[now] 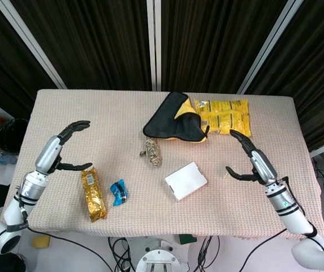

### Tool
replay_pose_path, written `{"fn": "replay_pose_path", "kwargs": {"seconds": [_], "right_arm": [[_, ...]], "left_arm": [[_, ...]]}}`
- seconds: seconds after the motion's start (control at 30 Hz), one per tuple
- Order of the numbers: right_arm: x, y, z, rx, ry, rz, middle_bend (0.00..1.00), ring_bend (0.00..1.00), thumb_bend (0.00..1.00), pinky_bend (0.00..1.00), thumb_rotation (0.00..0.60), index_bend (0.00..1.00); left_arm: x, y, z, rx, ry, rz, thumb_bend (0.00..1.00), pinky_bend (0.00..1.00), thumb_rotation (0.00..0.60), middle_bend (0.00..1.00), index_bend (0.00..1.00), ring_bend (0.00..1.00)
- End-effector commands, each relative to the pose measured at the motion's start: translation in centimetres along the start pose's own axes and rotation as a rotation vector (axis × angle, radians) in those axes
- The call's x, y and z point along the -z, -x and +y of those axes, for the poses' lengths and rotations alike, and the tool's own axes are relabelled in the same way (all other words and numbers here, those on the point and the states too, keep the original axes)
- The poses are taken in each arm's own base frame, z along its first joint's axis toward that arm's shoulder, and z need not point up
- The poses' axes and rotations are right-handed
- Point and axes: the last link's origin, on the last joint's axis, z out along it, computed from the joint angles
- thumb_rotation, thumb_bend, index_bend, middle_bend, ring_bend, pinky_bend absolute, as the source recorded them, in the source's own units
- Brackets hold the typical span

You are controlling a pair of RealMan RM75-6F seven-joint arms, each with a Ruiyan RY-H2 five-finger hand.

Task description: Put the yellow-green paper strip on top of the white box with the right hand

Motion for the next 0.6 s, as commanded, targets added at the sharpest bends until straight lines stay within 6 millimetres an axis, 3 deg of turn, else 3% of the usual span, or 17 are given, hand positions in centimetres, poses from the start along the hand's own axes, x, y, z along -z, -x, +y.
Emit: {"fn": "replay_pose_path", "kwargs": {"seconds": [0.03,0.1,0.3,0.4,0.6], "right_arm": [[0.8,-2.6,1.4,0.454,0.113,0.018,0.00,0.00,0.29,0.00,0.471,0.05],[1.3,-3.2,1.5,0.584,0.150,0.009,0.00,0.00,0.29,0.00,0.487,0.09],[2.8,-3.8,1.9,0.752,0.195,-0.045,0.00,0.00,0.30,0.00,0.499,0.22],[3.3,-3.7,2.4,0.802,0.205,-0.082,0.00,0.00,0.30,0.00,0.505,0.29],[3.9,-3.3,4.7,0.824,0.262,-0.162,0.00,0.00,0.30,0.00,0.524,0.32]], "left_arm": [[0.7,-0.4,-0.3,-0.122,-0.039,-0.013,0.02,0.16,0.600,0.15,0.19,0.13],[1.0,-0.6,-0.5,-0.186,-0.062,-0.021,0.02,0.15,0.600,0.15,0.20,0.13],[1.9,-0.9,-0.9,-0.400,-0.126,-0.025,0.02,0.13,0.600,0.15,0.21,0.12],[2.4,-1.0,-1.0,-0.506,-0.153,-0.020,0.02,0.13,0.600,0.15,0.21,0.12],[3.4,-0.7,-0.8,-0.556,-0.188,-0.021,0.01,0.12,0.600,0.15,0.20,0.12]]}}
